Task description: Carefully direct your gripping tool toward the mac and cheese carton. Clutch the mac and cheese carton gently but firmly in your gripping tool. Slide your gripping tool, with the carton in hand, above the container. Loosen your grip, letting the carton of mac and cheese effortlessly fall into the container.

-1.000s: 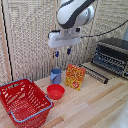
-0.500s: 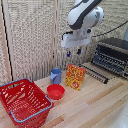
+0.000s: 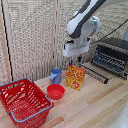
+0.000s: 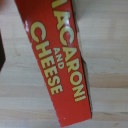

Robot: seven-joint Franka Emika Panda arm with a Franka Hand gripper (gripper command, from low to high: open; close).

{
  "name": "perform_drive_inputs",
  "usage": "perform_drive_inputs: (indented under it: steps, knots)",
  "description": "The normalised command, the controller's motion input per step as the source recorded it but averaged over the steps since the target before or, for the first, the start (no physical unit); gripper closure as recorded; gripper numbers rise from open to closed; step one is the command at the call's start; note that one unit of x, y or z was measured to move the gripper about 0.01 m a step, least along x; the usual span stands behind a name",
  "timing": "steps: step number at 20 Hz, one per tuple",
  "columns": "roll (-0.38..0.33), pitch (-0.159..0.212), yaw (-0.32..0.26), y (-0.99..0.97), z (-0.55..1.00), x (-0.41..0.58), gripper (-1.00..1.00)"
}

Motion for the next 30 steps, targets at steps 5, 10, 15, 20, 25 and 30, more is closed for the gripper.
perform_drive_inputs:
  steps: [5,10,15,20,25,30]
  knots:
    - [-0.038,-0.003,0.246,-0.22,-0.48,0.076,-1.00]
    - [-0.026,0.012,0.224,-0.09,-0.50,0.134,1.00]
    - [0.000,0.002,0.038,0.00,-0.06,0.018,1.00]
    - [0.000,-0.005,-0.004,0.00,0.00,-0.005,1.00]
    - [0.000,-0.015,-0.048,-0.05,0.25,-0.001,1.00]
    - [0.000,0.041,-0.129,-0.08,0.76,-0.036,1.00]
